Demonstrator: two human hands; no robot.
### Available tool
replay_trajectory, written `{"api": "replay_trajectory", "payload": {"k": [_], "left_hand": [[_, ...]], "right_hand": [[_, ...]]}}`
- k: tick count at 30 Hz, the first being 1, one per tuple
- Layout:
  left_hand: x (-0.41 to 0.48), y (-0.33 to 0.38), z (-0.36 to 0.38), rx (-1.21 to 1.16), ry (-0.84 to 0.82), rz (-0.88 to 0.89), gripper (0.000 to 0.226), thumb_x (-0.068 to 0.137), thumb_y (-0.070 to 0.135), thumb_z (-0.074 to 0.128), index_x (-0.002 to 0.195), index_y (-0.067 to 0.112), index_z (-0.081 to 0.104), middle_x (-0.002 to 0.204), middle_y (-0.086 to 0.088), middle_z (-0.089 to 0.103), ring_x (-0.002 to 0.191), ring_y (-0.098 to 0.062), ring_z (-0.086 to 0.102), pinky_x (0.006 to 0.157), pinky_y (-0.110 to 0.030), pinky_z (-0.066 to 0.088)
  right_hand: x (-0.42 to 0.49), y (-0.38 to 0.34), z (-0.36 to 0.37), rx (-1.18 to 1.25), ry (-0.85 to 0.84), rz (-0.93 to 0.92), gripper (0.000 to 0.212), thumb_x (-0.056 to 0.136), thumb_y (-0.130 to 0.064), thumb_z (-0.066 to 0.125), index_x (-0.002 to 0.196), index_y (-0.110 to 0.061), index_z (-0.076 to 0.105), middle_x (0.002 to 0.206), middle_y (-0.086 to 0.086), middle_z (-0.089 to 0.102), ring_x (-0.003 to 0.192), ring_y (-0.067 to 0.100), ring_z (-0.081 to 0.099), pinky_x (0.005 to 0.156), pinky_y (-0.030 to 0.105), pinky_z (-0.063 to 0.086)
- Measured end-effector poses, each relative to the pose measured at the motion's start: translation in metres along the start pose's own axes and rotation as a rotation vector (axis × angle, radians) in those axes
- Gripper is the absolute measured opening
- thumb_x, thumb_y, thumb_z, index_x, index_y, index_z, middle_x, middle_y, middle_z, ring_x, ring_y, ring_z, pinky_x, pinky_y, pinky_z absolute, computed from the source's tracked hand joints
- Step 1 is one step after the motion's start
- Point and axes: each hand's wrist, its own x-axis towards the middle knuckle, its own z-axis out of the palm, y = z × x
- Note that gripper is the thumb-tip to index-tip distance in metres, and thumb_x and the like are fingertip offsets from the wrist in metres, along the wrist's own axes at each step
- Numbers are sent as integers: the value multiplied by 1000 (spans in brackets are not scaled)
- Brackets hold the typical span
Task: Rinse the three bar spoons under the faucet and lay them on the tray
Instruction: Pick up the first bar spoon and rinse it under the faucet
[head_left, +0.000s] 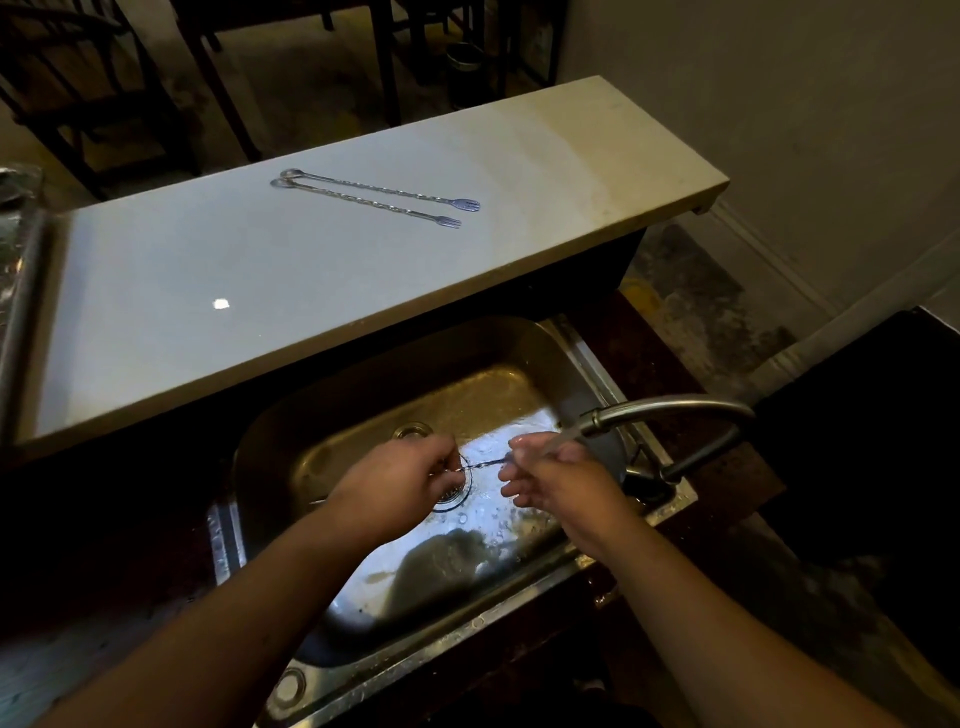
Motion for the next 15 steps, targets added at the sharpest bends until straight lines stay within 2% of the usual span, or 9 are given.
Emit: {"api": "replay_trajectory", "payload": {"k": [3, 9, 11, 13, 15], "left_hand": [[2, -2, 1, 7, -7, -9, 20, 94, 48, 63, 85, 38, 48, 85, 11, 66, 76, -14, 60, 62, -31, 41], [3, -1, -1, 24, -8, 6, 22, 96, 48, 60, 80, 40, 47, 68, 18, 49, 65, -7, 47, 53, -27, 31], [2, 0, -2, 37, -20, 19, 18, 97, 49, 58, 87, 35, 57, 76, 15, 58, 70, -8, 53, 57, -29, 40], [1, 1, -2, 38, -32, 31, 18, 96, 52, 58, 94, 35, 61, 83, 14, 63, 74, -7, 57, 59, -30, 45], [0, 1, -2, 17, -34, 27, 16, 93, 53, 62, 93, 40, 53, 78, 16, 59, 69, -1, 52, 55, -24, 36]], "right_hand": [[2, 4, -2, -55, 37, -2, 15, 101, -21, 63, 101, -11, 74, 78, 12, 76, 65, 16, 70, 60, 27, 53], [0, 1, -4, -72, 26, 19, 18, 103, -23, 62, 98, -11, 74, 73, 10, 75, 58, 15, 66, 52, 23, 51], [1, -1, -5, -117, 40, 32, 26, 104, -28, 59, 95, -10, 75, 69, 10, 74, 53, 14, 64, 49, 24, 49], [3, -1, -5, -106, 41, 35, 19, 104, -22, 58, 100, -10, 73, 71, 10, 72, 54, 15, 64, 51, 26, 49], [4, 0, -5, -22, 26, 44, 10, 102, -16, 61, 105, -12, 70, 73, 11, 74, 59, 18, 66, 54, 28, 52]]}}
